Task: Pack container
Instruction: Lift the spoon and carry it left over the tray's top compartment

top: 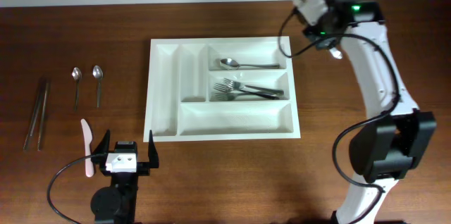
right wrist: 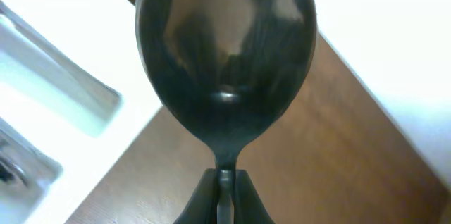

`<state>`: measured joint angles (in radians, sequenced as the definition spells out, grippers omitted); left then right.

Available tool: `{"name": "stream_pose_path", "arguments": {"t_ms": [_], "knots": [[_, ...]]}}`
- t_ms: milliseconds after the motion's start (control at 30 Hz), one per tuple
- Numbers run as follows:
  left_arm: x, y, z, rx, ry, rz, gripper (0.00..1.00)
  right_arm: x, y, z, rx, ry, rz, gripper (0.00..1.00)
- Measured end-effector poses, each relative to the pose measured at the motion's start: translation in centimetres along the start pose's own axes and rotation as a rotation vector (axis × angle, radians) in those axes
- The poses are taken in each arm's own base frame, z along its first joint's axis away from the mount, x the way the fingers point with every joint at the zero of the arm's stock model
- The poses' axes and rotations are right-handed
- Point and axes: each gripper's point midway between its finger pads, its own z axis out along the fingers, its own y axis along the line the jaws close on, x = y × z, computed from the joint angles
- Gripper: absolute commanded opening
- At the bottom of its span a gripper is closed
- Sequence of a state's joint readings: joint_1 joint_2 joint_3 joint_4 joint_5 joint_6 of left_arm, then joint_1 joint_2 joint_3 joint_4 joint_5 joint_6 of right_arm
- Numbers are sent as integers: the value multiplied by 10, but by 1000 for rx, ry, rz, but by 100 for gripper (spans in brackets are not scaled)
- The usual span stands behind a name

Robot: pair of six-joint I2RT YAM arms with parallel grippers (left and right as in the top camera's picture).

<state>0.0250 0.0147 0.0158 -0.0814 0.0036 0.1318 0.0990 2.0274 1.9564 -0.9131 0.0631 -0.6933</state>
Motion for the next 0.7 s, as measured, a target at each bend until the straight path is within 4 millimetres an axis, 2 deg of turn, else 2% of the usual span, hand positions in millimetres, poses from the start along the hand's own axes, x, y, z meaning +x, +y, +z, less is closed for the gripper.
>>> {"name": "stream_pose_path", "arguments": {"t_ms": [100, 233, 367, 433, 700], "knots": [[0, 0, 0, 0, 0, 0, 99, -29, 14, -2, 12, -67, -44, 4], [0, 0, 0, 0, 0, 0, 99, -59, 21, -6, 39, -150, -79, 4], [0, 0, 0, 0, 0, 0, 99, -80, 33, -2, 31, -209, -105, 3], [0, 0, 0, 0, 0, 0, 99, -84, 40, 4, 17, -218, -114, 4], [0, 0, 0, 0, 0, 0, 99, -89, 78, 52, -72, -206, -164, 4]]}}
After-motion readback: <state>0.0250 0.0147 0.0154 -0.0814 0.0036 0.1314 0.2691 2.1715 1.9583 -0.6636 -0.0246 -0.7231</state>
